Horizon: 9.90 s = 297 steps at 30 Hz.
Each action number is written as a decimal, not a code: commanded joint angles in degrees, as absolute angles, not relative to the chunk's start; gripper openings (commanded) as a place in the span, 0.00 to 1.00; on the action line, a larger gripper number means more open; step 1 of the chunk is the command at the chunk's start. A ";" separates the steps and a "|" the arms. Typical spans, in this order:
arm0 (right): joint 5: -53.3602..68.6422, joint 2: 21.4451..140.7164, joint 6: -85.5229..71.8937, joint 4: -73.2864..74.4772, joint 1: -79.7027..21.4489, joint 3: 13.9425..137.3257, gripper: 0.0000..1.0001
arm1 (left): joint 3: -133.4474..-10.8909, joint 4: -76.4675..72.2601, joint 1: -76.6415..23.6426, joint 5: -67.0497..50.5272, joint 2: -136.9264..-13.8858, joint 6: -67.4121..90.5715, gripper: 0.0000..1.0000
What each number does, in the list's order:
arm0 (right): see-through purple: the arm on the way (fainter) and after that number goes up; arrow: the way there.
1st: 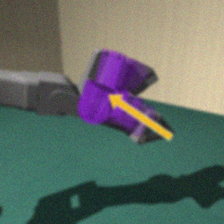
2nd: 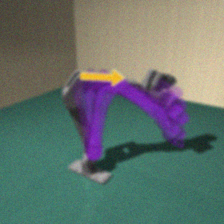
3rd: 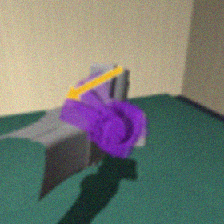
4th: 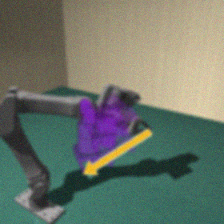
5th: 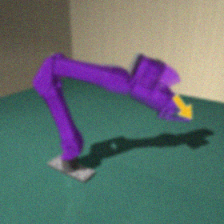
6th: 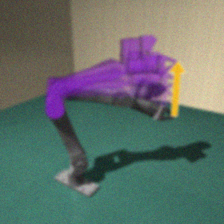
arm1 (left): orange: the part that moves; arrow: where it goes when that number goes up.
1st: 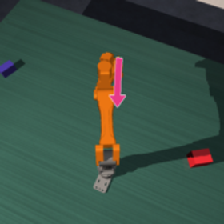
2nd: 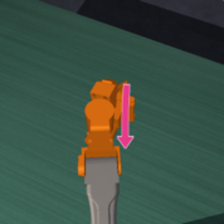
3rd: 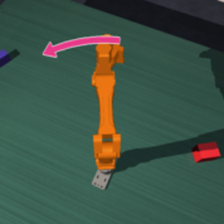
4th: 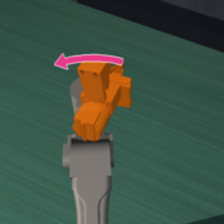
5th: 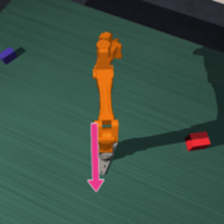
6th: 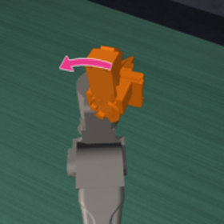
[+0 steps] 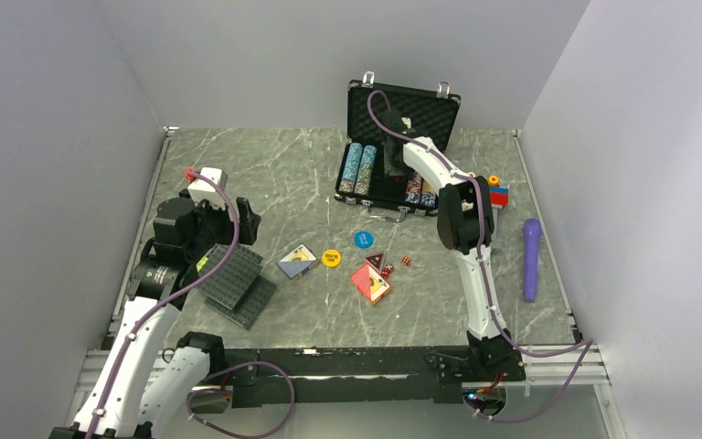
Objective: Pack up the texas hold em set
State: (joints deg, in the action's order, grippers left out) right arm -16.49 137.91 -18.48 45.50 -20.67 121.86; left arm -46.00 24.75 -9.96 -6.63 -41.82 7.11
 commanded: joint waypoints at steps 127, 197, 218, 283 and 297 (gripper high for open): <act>-2.86 97.26 5.67 33.42 -31.73 60.29 0.25 | -44.56 20.87 -10.20 -7.19 -37.80 4.31 1.00; -0.67 96.15 7.58 30.32 -28.29 58.37 0.30 | -44.40 20.92 -10.19 -7.15 -36.74 4.57 1.00; -12.43 102.73 -19.31 36.39 -24.07 82.16 0.00 | -44.47 20.93 -10.17 -7.19 -36.69 4.83 0.99; -12.78 136.70 -34.69 27.09 -23.98 114.37 0.09 | -44.60 21.06 -10.20 -6.98 -37.47 4.66 0.99; -13.09 134.29 -34.71 24.59 -23.72 110.74 0.31 | -44.56 21.01 -10.15 -7.03 -37.70 4.66 0.99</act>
State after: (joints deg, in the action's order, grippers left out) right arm -13.89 135.66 -33.74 28.62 -23.64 112.33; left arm -44.31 23.22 -9.96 -6.42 -37.76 5.15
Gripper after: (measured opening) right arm 0.270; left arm 0.994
